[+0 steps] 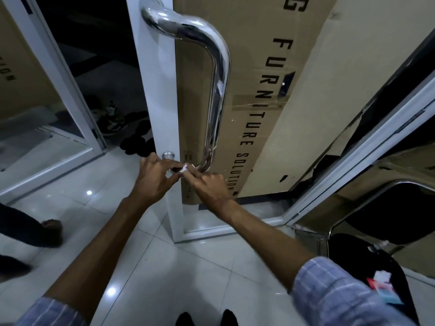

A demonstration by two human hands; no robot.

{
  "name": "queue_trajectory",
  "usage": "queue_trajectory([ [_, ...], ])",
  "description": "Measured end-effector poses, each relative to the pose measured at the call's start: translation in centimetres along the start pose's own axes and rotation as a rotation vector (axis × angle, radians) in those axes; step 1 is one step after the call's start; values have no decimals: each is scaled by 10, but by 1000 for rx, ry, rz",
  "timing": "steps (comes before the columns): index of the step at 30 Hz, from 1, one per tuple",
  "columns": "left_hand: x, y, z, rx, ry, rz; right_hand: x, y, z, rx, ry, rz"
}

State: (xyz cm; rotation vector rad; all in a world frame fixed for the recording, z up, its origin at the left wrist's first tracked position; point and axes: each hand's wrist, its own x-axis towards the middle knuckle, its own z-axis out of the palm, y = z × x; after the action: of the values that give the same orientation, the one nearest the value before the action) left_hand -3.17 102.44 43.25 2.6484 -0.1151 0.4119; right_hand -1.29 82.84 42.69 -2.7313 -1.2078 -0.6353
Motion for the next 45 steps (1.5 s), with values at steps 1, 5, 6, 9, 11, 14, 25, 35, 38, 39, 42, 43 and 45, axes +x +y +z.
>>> queue_trajectory([
  [1, 0, 0, 0, 2, 5, 11, 0, -11, 4, 32, -2, 62],
  [5, 1, -1, -2, -32, 17, 21, -1, -30, 3, 105, -11, 182],
  [6, 1, -1, -3, -33, 14, 18, -2, -25, 0, 81, -12, 170],
  [9, 1, 2, -3, -27, 2, 3, -11, 8, -5, 5, -39, 4],
  [11, 2, 5, -3, -19, -4, -22, -16, 31, -5, -84, -65, -119],
  [14, 1, 8, -2, -13, -5, -47, -17, 42, -8, -152, -56, -230],
  [25, -1, 7, -2, -34, -15, -54, -16, 63, -15, -323, -46, -404],
  [35, -1, 2, 0, -33, -23, -50, -14, 83, -25, -343, -126, -533],
  [38, -2, 2, 1, -39, -19, -48, -6, 99, -43, -361, -123, -568],
  [39, -2, 2, 1, -37, -17, -49, -2, 103, -49, -355, -112, -560],
  [42, -2, 5, 1, -42, -8, -59, 4, 107, -51, -275, -103, -548],
  [43, -1, 7, 1, -42, -8, -61, 2, 105, -46, -259, -112, -553],
  [45, -1, 7, 0, -41, -9, -64, -2, 100, -35, -254, -159, -549],
])
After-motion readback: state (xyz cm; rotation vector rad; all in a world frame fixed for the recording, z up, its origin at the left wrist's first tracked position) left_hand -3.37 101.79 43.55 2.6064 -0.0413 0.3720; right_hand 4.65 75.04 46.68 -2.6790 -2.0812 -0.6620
